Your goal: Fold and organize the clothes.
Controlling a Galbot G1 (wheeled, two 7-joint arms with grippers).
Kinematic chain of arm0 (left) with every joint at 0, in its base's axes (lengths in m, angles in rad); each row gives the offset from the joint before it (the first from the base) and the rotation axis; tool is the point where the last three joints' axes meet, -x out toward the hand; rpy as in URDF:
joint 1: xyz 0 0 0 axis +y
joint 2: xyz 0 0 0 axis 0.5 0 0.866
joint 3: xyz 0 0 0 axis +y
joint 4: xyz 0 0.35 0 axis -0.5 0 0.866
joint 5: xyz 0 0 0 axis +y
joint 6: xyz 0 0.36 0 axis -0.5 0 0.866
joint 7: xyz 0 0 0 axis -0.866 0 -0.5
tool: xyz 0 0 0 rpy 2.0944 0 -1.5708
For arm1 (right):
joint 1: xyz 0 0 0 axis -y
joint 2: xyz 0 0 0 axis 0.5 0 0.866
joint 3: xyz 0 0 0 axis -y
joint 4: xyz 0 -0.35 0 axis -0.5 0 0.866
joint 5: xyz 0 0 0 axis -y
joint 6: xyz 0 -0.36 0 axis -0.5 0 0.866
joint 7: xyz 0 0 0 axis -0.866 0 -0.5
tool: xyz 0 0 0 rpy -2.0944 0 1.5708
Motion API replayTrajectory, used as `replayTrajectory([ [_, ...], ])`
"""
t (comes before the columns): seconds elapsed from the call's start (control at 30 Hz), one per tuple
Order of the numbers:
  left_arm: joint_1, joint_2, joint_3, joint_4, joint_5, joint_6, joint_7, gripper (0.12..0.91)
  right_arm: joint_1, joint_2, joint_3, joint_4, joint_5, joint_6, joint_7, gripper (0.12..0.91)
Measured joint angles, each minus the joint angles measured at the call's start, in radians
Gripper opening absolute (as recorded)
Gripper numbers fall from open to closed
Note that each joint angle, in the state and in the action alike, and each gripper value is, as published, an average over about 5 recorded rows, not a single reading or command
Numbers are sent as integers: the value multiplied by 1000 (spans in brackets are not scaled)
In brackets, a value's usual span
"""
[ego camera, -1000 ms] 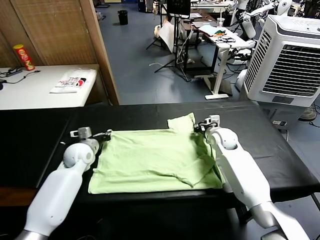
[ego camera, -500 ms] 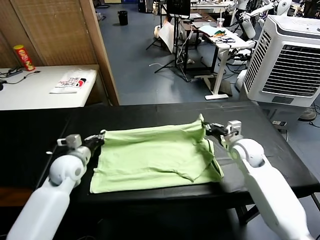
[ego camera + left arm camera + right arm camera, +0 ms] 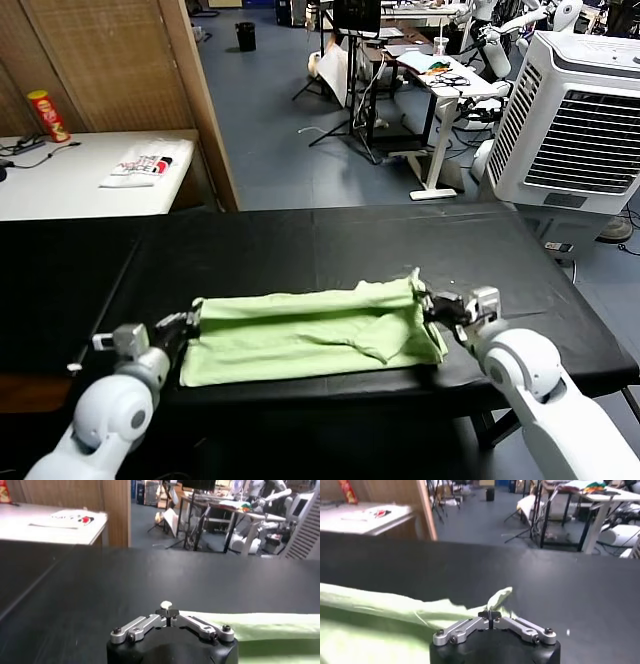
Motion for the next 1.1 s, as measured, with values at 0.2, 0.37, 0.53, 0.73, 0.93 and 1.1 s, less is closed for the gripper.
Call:
replayTrajectory([
  [0.2, 53, -11, -10, -16, 18, 0, -2, 128, -23, 0, 7, 15, -5, -5, -4, 123],
  [0.37, 76, -16, -11, -21, 47, 2, -2, 136, -42, -4, 25, 38, -4, -5, -13, 194],
  [0.53, 90, -18, -21, -37, 57, 12, -2, 337, -47, -9, 54, 65, 4, -5, -15, 444],
  [0.73, 86, -16, -38, -51, 49, 15, -3, 670, -12, 9, 63, 56, 0, 13, 20, 742],
  [0.93, 33, -36, -38, -10, 32, 0, -2, 795, 69, 73, 27, -27, -70, 52, 46, 797],
  [1.1, -29, -58, -13, 48, 12, 0, 3, 798, 128, 136, -12, -130, -125, 64, 43, 798],
])
